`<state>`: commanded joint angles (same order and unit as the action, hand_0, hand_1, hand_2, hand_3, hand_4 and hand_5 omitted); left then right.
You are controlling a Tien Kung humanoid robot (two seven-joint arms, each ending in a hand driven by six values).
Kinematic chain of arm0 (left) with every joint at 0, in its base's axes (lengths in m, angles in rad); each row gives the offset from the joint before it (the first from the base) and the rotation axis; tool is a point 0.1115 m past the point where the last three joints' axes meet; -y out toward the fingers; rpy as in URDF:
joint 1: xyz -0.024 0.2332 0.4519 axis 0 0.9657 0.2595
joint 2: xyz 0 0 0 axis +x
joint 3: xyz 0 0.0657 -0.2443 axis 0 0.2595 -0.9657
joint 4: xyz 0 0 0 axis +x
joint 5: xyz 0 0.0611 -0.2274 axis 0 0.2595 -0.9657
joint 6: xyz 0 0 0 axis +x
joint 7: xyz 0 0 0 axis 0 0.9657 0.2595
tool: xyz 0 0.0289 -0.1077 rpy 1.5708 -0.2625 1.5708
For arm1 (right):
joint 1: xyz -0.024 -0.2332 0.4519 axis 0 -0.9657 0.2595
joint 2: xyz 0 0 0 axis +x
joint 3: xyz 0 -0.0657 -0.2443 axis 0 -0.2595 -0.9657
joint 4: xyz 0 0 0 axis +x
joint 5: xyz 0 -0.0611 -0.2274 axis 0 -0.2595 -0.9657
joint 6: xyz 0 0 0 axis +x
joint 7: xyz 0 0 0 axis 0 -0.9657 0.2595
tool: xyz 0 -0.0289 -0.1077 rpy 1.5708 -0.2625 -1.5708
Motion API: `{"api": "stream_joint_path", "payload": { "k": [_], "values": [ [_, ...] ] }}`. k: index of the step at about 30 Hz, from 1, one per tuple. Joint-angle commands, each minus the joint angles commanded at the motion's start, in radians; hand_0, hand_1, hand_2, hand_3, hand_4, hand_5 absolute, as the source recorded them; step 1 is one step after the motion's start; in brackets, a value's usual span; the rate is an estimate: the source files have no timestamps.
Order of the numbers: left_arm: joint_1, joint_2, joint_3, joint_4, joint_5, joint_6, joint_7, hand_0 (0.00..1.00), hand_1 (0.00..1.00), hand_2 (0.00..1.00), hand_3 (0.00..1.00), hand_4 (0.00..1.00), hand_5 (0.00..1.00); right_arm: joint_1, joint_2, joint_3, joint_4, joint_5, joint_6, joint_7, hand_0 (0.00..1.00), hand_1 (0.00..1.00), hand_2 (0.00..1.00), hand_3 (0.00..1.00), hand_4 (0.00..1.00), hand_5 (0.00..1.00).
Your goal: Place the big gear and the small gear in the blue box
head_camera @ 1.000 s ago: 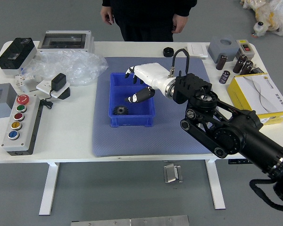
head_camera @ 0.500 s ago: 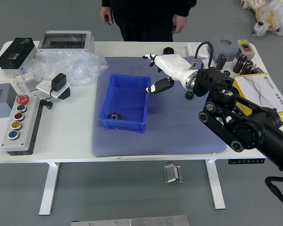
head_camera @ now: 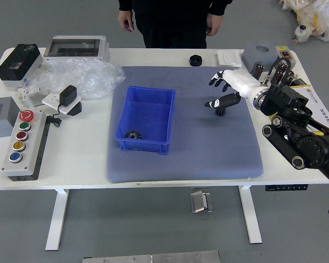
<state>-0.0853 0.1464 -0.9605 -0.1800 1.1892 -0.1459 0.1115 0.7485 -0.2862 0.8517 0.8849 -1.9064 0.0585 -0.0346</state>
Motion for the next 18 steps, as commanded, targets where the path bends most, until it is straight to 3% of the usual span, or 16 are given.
{"api": "stream_joint_path", "payload": {
  "k": [18],
  "values": [
    [-0.003, -0.001, 0.003, 0.0, 0.0, 0.001, 0.0, 0.85, 0.82, 0.799, 0.822, 0.68, 0.302, 0.059, 0.059, -0.046, -0.204, 0.028, -0.01, 0.031, 0.657, 0.563, 0.668, 0.665, 0.833, 0.323]
  ]
}}
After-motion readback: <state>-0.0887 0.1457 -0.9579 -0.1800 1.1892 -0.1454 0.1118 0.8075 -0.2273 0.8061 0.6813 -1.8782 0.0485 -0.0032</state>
